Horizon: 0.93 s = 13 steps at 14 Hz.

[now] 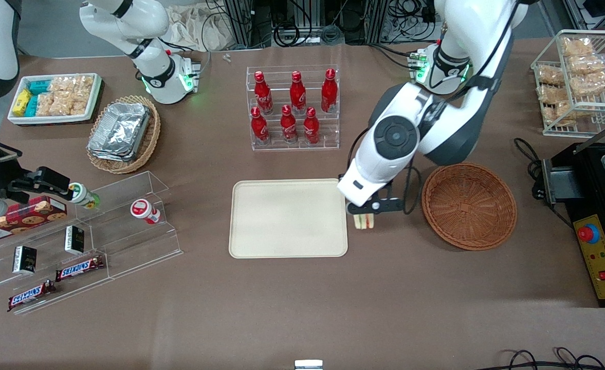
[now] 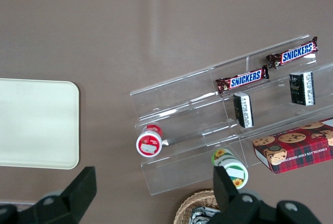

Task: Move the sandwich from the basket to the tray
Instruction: 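Carry the sandwich with the left gripper over the cream tray and lower it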

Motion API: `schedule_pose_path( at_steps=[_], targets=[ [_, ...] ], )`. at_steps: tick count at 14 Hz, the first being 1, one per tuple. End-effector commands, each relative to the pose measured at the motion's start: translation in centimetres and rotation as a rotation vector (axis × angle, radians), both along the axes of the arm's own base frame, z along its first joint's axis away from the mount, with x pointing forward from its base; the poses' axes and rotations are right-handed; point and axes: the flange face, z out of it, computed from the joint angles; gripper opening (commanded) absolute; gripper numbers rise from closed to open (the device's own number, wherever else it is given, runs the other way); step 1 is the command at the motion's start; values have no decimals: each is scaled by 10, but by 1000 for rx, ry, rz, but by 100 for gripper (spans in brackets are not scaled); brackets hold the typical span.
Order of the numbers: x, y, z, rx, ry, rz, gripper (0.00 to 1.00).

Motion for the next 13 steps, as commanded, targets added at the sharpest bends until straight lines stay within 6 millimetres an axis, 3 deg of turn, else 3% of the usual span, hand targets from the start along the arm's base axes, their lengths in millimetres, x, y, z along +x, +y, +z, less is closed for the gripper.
schedule_pose_path(
  at_steps=[1, 5, 8, 11, 12, 13],
  targets=[
    [4, -34, -37, -46, -25, -32, 0],
    [1, -56, -93, -75, -14, -49, 0],
    [2, -58, -132, -76, 5, -42, 0],
    [2, -57, -143, -68, 15, -39, 0],
    [1, -56, -144, -67, 19, -34, 42],
    [2, -55, -143, -66, 17, -35, 99]
  ],
)
